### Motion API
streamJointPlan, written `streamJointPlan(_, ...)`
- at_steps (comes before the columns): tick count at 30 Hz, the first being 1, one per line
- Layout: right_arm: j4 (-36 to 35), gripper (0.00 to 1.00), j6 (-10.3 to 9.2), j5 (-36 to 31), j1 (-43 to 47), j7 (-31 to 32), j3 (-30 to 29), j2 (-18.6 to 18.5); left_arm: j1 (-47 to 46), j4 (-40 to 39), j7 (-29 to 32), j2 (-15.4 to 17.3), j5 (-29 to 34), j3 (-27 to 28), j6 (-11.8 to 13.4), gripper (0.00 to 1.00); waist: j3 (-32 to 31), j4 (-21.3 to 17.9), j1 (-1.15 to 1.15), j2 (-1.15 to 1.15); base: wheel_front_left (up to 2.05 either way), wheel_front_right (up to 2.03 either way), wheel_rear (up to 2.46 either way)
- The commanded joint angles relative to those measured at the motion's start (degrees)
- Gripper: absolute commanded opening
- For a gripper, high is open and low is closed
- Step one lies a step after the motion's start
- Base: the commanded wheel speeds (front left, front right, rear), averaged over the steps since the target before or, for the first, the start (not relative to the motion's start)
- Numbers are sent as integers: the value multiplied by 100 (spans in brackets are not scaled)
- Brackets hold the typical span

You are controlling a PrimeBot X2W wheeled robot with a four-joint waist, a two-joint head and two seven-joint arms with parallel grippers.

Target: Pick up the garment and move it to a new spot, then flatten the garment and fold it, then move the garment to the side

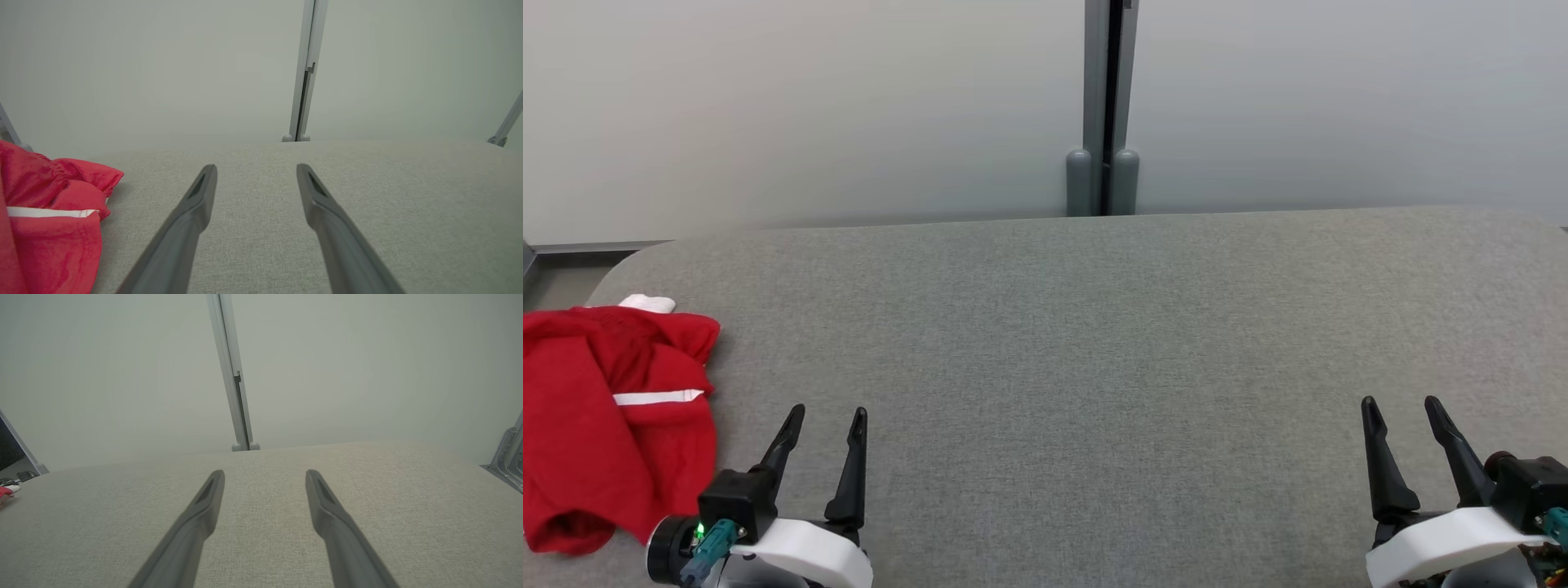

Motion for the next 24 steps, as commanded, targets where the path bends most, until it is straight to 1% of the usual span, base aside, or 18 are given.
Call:
streamJointPlan(1, -39, 100, 2, -34, 40, 0, -23, -35, -126, 12, -25, 27, -33, -4, 11, 100, 3, 114, 0, 0, 0, 0, 0)
streamJointPlan(6, -168, 100, 2, -82, 53, 58, -12, -64, -251, 30, -19, 13, -53, -33, 22, 100, 17, 570, 0, 0, 0, 0, 0)
streamJointPlan(15, -471, 100, 1, -216, 64, 239, 150, -51, -462, 15, -19, 41, -39, -3, 66, 100, 55, 1793, 0, 0, 0, 0, 0)
streamJointPlan(19, -548, 100, 1, -258, 35, 282, 246, -33, -480, -16, -18, 68, -57, 59, 103, 100, 77, 2274, 0, 0, 0, 0, 0)
streamJointPlan(20, -548, 100, 1, -258, 35, 282, 246, -33, -480, -16, -18, 68, -57, 59, 103, 100, 77, 2274, 0, 0, 0, 0, 0)
streamJointPlan(24, -592, 100, 1, -283, 3, 321, 347, -16, -455, -11, -18, 97, -78, 152, 157, 100, 84, 2617, 0, 0, 0, 0, 0)
